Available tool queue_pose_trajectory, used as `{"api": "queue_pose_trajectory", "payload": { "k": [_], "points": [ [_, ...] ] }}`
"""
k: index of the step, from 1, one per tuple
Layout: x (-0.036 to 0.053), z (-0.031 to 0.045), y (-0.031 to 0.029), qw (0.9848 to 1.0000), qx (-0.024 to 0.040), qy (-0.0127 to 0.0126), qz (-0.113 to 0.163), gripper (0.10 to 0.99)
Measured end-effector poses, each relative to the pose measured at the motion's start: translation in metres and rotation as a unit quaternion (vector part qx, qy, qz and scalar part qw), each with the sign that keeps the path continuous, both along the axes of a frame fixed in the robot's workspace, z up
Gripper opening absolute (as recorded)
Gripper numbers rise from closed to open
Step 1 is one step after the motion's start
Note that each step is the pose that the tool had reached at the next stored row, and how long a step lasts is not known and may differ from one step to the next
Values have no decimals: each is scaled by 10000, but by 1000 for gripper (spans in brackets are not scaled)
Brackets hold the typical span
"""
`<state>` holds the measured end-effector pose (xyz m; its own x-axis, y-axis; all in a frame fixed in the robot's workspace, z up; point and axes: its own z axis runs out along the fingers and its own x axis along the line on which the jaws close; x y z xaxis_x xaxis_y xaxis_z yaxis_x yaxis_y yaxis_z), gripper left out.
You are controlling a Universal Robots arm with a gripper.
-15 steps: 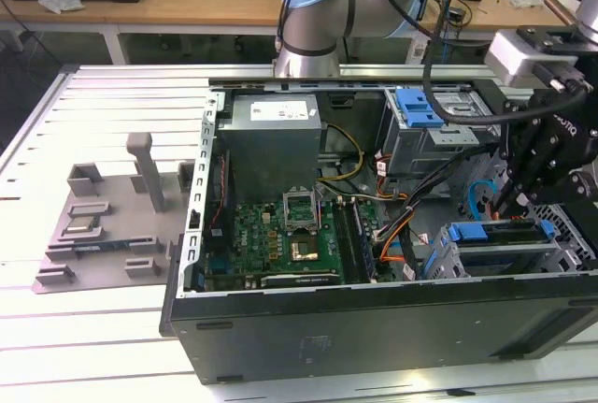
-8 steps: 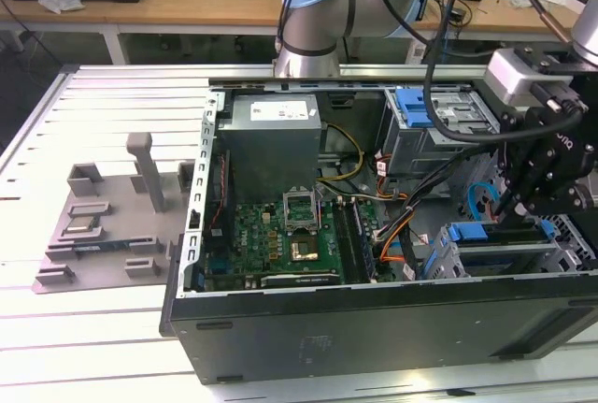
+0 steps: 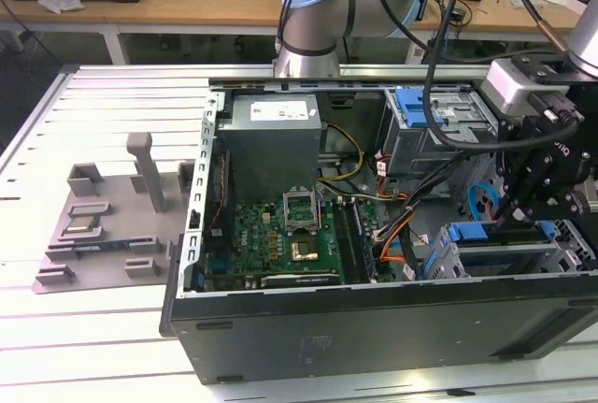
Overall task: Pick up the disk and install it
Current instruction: 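Insert the second disk wire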
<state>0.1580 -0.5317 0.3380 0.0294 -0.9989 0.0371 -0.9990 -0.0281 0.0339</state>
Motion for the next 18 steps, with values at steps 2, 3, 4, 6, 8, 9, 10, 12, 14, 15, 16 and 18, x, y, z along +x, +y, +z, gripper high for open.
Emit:
{"api": "queue_pose_trajectory", "payload": {
  "k": [2, 3, 4, 6, 8, 9, 10, 12, 14, 15, 16, 18],
  "points": [
    [0, -3, 0, 10000, 2, 0, 0, 161],
    [0, -5, 0, 10000, 4, -1, 0, 161],
    [0, -5, 0, 10000, 3, -1, 1, 173],
    [0, 5, 0, 10000, 4, 0, 0, 235],
    [0, 135, 3, 10000, 2, 0, 0, 235],
    [0, 185, 7, 10000, 2, 0, 0, 220],
    [0, 227, 8, 10000, 2, 0, 0, 157],
    [0, 304, 10, 10000, 2, 0, 0, 106],
    [0, 390, 12, 10000, 2, 0, 0, 106],
    [0, 427, 12, 10000, 2, 0, 0, 106],
    [0, 453, 12, 10000, 2, 0, 0, 106],
    [0, 501, 12, 10000, 2, 0, 0, 106]
  ]
}}
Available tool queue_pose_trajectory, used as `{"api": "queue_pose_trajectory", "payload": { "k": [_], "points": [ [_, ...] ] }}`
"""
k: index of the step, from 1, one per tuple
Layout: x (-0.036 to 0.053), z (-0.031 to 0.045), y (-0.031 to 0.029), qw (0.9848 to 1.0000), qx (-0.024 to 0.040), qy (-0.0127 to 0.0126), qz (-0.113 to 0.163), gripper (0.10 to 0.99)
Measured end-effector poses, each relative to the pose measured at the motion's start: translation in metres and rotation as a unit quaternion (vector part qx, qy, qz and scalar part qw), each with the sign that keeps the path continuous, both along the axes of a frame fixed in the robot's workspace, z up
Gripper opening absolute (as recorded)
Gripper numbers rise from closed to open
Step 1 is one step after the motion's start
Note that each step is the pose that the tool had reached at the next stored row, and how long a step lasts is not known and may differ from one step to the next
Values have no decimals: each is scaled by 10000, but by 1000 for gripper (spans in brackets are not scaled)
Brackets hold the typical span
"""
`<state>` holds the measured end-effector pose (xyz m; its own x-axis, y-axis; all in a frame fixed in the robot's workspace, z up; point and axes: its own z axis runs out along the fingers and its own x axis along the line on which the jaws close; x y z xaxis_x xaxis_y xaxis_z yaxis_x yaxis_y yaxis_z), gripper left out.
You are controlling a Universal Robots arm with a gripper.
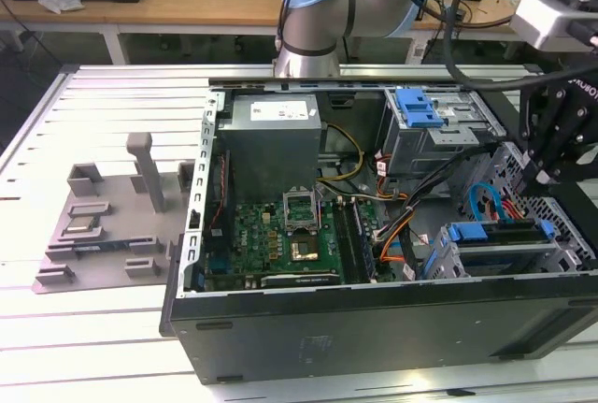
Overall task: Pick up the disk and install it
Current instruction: 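Insert the second disk wire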
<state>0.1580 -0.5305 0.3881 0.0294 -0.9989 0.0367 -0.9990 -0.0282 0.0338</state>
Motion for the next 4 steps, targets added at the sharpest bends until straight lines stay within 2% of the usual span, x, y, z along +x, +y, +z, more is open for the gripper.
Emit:
{"api": "queue_pose_trajectory", "payload": {
  "k": [4],
  "points": [
    [0, 3, 0, 10000, 0, 0, 0, 106]
  ]
}}
